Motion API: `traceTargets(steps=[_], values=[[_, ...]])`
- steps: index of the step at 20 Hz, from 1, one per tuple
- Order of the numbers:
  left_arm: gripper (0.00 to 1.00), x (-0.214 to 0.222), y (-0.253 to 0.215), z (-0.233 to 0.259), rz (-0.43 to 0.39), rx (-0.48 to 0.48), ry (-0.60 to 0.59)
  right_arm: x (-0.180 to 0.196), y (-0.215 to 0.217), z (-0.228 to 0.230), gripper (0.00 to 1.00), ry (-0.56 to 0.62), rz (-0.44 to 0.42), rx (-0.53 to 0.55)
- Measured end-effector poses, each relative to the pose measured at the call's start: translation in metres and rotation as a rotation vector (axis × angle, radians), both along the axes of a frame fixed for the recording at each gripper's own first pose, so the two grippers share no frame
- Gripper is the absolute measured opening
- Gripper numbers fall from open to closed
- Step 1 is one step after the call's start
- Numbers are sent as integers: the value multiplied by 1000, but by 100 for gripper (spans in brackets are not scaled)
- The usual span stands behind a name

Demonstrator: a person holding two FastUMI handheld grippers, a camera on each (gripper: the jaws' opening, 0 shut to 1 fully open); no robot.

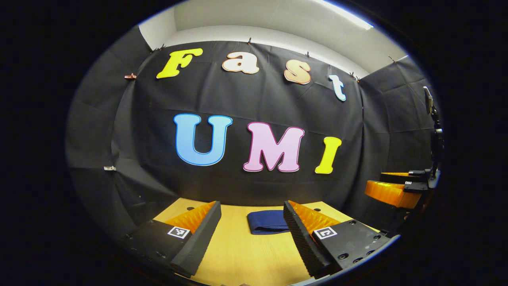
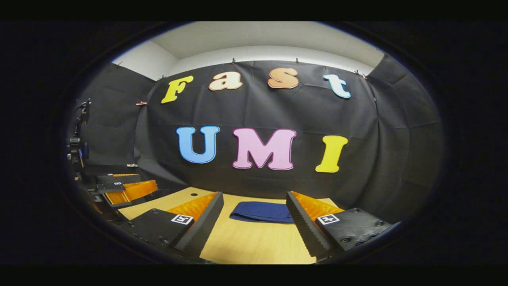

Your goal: Grasp the waist and the cuffs of the jeans and fold them to make the two legs overlap; first hold the waist and fold one-third of the jeans toward the cuffs, then hold the cuffs and fold the remaining one-third in the same direction to finish folding.

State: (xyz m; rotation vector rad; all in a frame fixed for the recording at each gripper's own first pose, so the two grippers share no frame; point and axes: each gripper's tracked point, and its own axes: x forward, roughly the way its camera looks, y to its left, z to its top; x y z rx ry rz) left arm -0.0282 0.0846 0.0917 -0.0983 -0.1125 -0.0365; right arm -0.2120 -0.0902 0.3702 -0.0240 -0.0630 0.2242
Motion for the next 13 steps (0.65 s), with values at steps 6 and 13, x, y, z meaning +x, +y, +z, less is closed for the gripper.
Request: traceTargets(steps=[6, 13], values=[[98, 2, 10, 3, -5, 42, 23, 7, -4, -4, 97, 28, -35, -4], [98, 5, -3, 1, -52, 50, 25, 9, -13, -10, 97, 37, -80, 21]])
